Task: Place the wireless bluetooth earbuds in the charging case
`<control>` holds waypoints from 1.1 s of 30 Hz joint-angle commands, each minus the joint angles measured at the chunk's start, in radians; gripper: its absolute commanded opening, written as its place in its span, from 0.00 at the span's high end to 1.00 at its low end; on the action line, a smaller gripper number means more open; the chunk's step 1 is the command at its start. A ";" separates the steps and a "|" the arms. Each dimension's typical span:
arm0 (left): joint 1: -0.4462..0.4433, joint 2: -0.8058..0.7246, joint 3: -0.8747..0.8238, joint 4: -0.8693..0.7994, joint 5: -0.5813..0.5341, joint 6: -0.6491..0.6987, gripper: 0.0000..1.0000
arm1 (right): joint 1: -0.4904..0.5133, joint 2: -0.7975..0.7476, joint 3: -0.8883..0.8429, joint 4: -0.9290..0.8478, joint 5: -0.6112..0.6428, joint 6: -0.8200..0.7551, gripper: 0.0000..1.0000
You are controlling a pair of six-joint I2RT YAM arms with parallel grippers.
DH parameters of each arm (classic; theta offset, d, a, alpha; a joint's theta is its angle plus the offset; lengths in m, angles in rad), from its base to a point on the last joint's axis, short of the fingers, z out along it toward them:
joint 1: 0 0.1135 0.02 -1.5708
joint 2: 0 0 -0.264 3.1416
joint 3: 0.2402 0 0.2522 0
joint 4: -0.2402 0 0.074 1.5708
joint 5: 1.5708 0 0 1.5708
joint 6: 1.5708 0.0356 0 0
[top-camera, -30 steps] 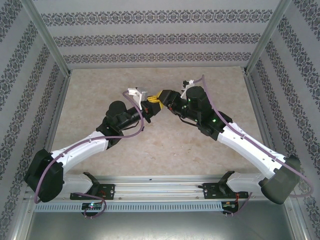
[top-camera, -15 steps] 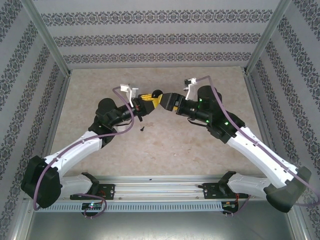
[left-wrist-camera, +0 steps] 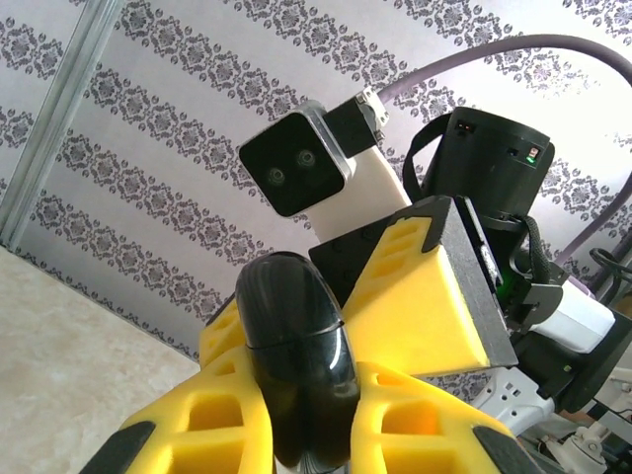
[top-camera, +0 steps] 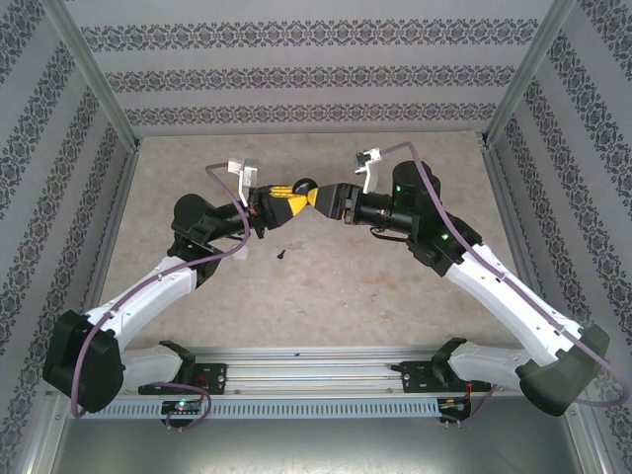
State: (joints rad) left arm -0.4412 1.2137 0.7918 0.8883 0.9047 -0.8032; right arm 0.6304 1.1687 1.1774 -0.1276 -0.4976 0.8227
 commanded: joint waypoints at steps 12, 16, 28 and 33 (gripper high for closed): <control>-0.001 -0.001 -0.006 0.145 0.107 -0.039 1.00 | -0.061 0.060 0.008 0.138 -0.068 0.158 0.49; -0.001 0.007 -0.006 0.151 0.103 -0.015 1.00 | -0.034 0.077 0.007 0.131 -0.067 0.178 0.43; 0.015 0.016 -0.034 0.183 0.094 0.028 1.00 | -0.006 -0.094 -0.148 0.243 0.001 0.161 0.27; 0.022 0.061 -0.027 0.299 0.138 -0.057 1.00 | 0.020 -0.110 -0.130 0.253 -0.031 0.079 0.27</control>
State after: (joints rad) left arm -0.4362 1.2491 0.7567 1.0916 1.0393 -0.8062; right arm 0.6209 1.0794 1.0328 0.0635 -0.4660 0.9760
